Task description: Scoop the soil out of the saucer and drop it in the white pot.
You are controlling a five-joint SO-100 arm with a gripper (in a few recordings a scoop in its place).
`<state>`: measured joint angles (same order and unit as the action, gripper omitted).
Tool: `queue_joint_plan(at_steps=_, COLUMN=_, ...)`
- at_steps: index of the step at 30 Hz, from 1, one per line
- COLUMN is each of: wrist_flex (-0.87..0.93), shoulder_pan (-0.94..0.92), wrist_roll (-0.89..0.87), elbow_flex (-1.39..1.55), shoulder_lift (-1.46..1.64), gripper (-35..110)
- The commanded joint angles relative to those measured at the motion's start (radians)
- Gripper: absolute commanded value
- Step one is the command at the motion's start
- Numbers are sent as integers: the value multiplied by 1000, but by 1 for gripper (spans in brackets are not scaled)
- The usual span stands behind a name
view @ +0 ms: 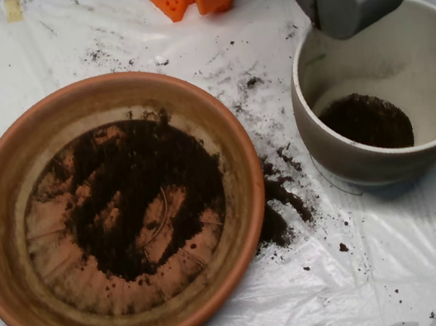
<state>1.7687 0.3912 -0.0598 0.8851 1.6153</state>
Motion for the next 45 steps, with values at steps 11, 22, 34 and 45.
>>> queue_joint_plan(at_steps=11, wrist_flex=-83, shoulder_pan=18, wrist_roll=57, elbow_flex=216, shoulder_lift=117, gripper=31)
queue_joint_plan(at_steps=22, wrist_flex=-74, shoulder_pan=80, wrist_roll=43, elbow_flex=272, shoulder_lift=133, gripper=37)
queue_joint_plan(at_steps=34, wrist_flex=-26, shoulder_pan=-143, wrist_roll=-23, elbow_flex=-9, shoulder_lift=100, gripper=38)
queue_joint_plan(at_steps=45, wrist_flex=-127, shoulder_pan=-495, wrist_roll=74, elbow_flex=158, shoulder_lift=98, gripper=40)
